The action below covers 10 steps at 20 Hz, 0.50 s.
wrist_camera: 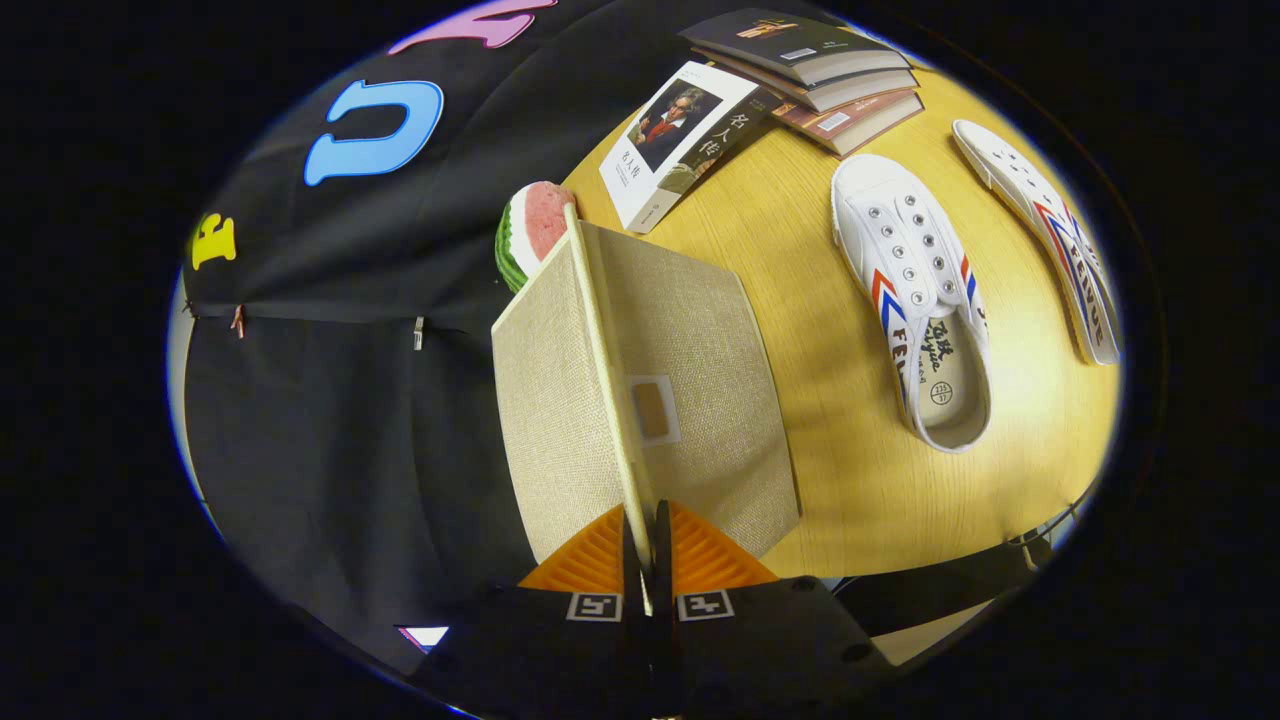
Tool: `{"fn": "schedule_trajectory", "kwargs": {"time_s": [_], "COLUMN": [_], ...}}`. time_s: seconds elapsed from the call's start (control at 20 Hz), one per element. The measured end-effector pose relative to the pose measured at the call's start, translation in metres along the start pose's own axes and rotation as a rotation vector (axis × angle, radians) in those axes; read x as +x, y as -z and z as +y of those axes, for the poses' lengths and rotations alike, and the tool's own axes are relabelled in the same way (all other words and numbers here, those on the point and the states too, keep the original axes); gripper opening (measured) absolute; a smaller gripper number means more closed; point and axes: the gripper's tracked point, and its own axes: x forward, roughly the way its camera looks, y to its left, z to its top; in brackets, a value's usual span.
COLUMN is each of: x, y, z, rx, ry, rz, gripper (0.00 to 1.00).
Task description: Open the storage box then place both shoes into the box .Put the left shoe in first, then the right shoe, with the right side of both shoes facing outward in a uniform manner.
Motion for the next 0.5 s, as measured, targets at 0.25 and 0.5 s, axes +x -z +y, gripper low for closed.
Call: {"fn": "schedule_trajectory", "kwargs": {"time_s": [0.25, 0.5], "x": [-0.008, -0.006], "y": [-0.002, -0.01], "z": [0.019, 0.006], "rx": [-0.121, -0.179], "ry": [0.001, 0.088], "rz": [-0.006, -0.007], "gripper": [0.06, 0.05]}}
